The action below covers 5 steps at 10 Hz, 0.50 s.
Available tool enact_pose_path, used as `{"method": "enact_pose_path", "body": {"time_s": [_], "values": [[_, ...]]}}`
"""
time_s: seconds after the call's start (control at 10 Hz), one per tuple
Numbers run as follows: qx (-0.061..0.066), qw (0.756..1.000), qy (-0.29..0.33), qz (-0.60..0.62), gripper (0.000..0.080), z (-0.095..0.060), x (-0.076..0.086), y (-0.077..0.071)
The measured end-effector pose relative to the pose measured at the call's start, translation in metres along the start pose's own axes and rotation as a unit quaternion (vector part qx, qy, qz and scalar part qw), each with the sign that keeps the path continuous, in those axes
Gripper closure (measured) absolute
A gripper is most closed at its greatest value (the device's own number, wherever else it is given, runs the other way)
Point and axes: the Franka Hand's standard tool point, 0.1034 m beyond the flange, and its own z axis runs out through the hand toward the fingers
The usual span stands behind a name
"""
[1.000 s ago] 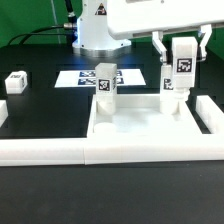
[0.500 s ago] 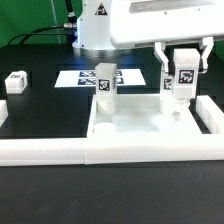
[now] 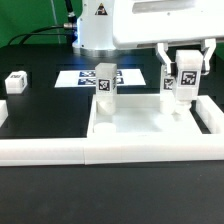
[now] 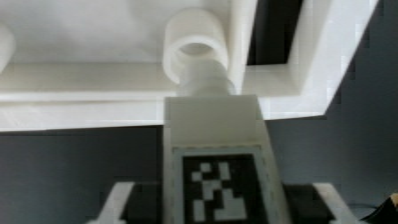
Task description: Assemble square table
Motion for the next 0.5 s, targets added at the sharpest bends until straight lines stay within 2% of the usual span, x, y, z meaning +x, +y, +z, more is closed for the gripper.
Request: {"method": "enact_pose_path", "body": {"time_s": [0.2,0.5], "values": [[-0.001,1.0,0.006,-0.005,0.0509,0.0177,0.0057,-0.003],[0.001,0.999,0.03,-0.013,0.0509,0.0203,0.0087,-0.0052]]}}
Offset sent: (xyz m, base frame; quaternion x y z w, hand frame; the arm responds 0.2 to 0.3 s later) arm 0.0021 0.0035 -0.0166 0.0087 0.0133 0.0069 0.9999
